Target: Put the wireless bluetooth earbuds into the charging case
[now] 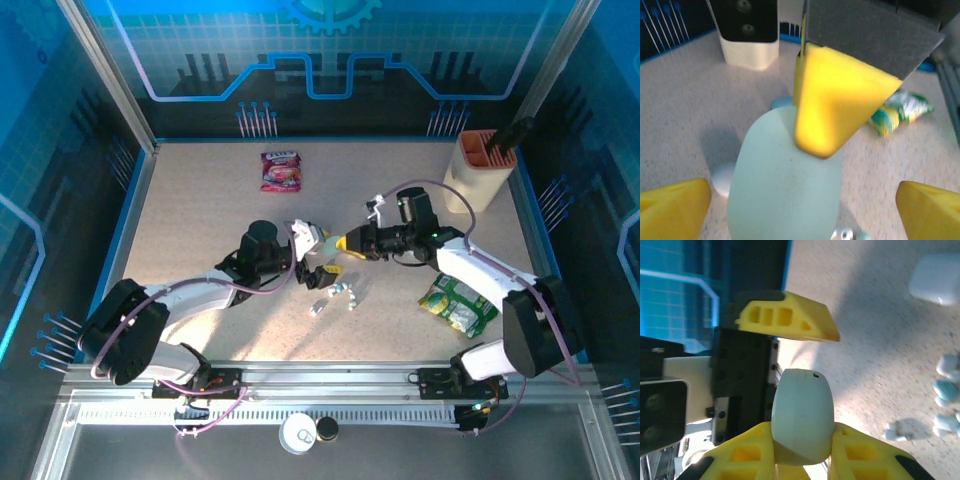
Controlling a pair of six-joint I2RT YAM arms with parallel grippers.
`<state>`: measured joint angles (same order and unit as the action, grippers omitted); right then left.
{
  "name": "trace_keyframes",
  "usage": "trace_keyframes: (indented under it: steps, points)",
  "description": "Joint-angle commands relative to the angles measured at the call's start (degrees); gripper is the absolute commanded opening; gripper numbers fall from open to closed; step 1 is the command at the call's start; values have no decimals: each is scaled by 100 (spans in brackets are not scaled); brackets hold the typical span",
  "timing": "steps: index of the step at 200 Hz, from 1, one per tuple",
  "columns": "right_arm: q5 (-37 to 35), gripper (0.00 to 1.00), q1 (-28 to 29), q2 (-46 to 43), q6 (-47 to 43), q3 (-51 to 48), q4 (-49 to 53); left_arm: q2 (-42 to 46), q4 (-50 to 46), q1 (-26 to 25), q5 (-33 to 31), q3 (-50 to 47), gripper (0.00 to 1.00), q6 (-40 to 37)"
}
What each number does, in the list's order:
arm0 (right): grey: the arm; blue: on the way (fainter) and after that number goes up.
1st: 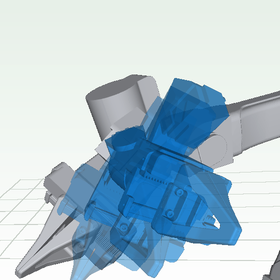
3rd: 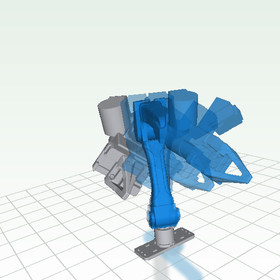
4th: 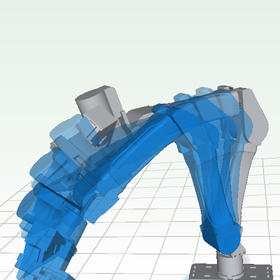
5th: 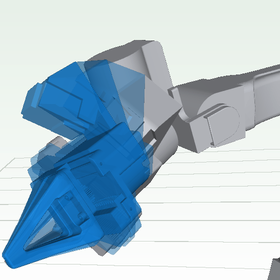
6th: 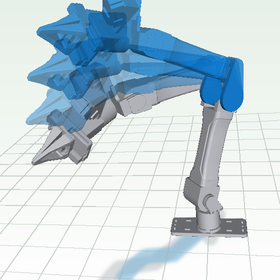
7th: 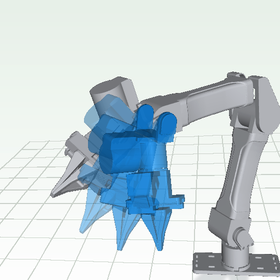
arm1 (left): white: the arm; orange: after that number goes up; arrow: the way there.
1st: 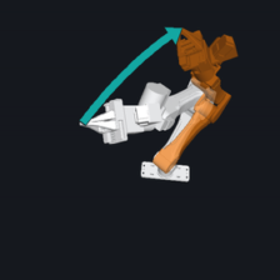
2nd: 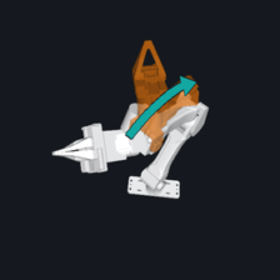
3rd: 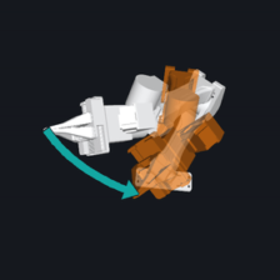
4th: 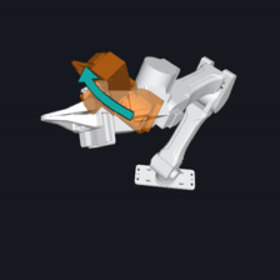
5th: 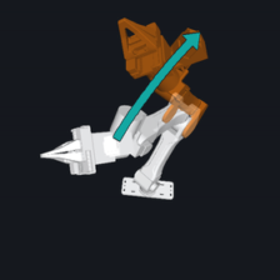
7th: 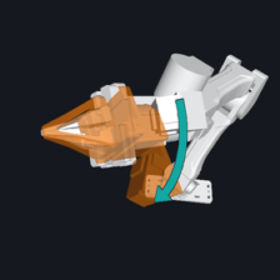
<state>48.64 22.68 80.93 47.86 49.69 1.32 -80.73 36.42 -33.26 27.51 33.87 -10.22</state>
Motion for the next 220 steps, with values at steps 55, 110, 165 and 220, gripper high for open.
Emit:
trace_keyframes:
  steps: [55, 110, 165, 220]
  points:
    - [536, 19, -264, -557, 2893, -674, -3004, -1124, 4319, -30, 67, -29, 88, 1605]
    - [260, 17, -329, -967, 3712, -1149, -4111, -1173, 4395, -39, 313, 221, 88, 1422]
    - [121, 18, -451, -1097, 4277, -1541, -5016, -1094, 4388, -29, 605, 264, 78, 1206]
    - [-23, 18, -457, -881, 4809, -1790, -5902, -1068, 4391, -28, 641, 331, 68, 1363]
